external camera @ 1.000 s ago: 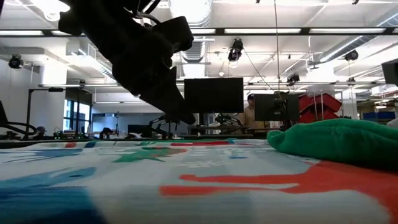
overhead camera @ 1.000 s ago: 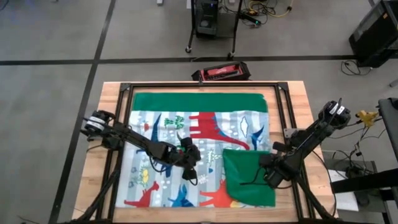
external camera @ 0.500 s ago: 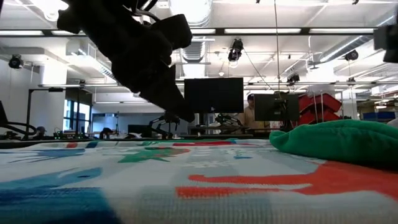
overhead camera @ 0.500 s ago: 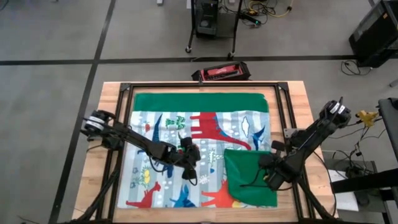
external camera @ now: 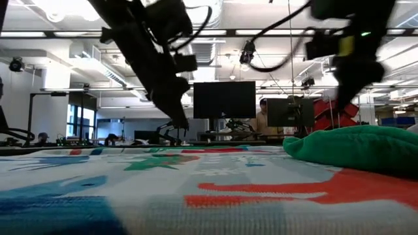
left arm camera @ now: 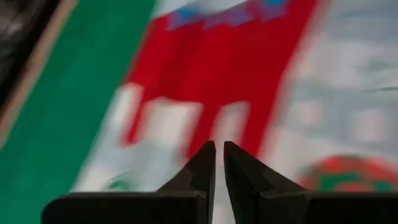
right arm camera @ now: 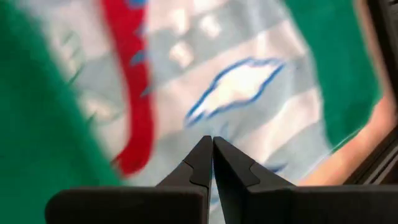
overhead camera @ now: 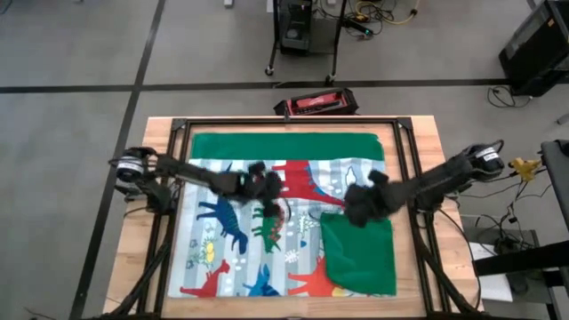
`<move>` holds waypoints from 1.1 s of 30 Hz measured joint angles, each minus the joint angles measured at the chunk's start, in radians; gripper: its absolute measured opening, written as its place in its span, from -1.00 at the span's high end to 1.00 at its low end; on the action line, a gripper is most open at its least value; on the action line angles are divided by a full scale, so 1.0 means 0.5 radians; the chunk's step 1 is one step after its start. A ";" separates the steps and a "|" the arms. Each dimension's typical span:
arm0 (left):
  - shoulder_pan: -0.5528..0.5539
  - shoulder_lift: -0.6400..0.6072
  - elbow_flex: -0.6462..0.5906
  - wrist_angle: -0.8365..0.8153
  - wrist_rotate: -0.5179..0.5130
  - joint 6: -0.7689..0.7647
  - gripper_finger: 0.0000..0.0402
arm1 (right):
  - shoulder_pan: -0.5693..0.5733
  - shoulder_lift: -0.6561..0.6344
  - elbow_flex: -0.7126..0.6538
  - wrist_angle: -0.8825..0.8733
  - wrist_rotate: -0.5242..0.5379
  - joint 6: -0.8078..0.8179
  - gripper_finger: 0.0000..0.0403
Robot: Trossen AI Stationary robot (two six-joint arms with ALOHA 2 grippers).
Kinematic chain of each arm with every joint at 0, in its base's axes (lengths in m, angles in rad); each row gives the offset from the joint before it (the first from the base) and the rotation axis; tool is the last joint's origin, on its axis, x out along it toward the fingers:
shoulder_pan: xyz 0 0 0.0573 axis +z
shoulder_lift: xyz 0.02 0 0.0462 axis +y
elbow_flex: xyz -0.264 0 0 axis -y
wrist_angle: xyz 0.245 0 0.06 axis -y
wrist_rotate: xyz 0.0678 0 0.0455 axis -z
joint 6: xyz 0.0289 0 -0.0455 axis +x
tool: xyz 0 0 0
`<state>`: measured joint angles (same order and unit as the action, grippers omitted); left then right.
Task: Roll towel
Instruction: Fold the green microfiber towel
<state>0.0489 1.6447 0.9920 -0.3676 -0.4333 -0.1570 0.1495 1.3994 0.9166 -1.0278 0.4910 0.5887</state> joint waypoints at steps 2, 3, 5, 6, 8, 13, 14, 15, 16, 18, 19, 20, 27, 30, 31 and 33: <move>0.155 -0.049 0.000 -0.122 0.061 0.058 0.81 | -0.212 0.001 0.014 0.013 0.006 -0.311 1.00; 0.235 -0.070 0.000 -0.165 0.121 0.091 0.78 | -0.314 0.001 0.017 0.044 0.006 -0.482 1.00; 0.411 -0.107 0.000 -0.225 0.280 0.169 0.71 | -0.518 0.001 0.020 0.124 0.003 -0.798 1.00; 0.499 -0.117 0.000 -0.256 0.360 0.201 0.68 | -0.612 0.002 0.020 0.167 -0.007 -0.940 1.00; 0.666 -0.120 0.000 -0.322 0.469 0.283 0.60 | -0.805 0.011 0.020 0.279 -0.118 -1.222 1.00; 1.028 -0.114 0.000 -0.428 0.568 0.463 0.41 | -1.242 0.033 0.020 0.491 -0.427 -1.618 0.87; 1.089 -0.114 0.000 -0.436 0.601 0.486 0.38 | -1.316 0.037 0.020 0.510 -0.444 -1.668 0.83; 1.142 -0.113 0.000 -0.440 0.646 0.503 0.34 | -1.384 0.041 0.020 0.526 -0.454 -1.714 0.77; 1.196 -0.110 0.000 -0.437 0.698 0.521 0.30 | -1.442 0.046 0.020 0.551 -0.455 -1.753 0.72; 1.283 -0.099 0.000 -0.436 0.787 0.573 0.24 | -1.560 0.063 0.020 0.614 -0.484 -1.833 0.59; 1.321 -0.085 0.000 -0.437 0.803 0.601 0.21 | -1.609 0.075 0.020 0.643 -0.518 -1.864 0.52; 1.360 -0.068 0.000 -0.437 0.805 0.641 0.17 | -1.654 0.089 0.020 0.674 -0.562 -1.896 0.46; 1.515 0.071 0.076 -0.547 0.857 0.926 0.01 | -1.842 0.255 0.024 0.757 -0.818 -2.060 0.10; 1.579 0.129 0.180 -0.685 0.839 1.004 0.00 | -1.862 0.341 0.074 0.741 -0.826 -2.091 0.02; 1.601 0.141 0.222 -0.732 0.836 1.022 0.00 | -1.865 0.364 0.103 0.741 -0.826 -2.092 0.00; 1.653 0.161 0.315 -0.815 0.805 1.031 0.02 | -1.872 0.399 0.173 0.713 -0.826 -2.104 -0.04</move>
<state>0.8756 1.7254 1.1497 -0.7751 -0.0308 0.3584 -0.7866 1.5990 1.0031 -0.6712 0.0780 -0.4635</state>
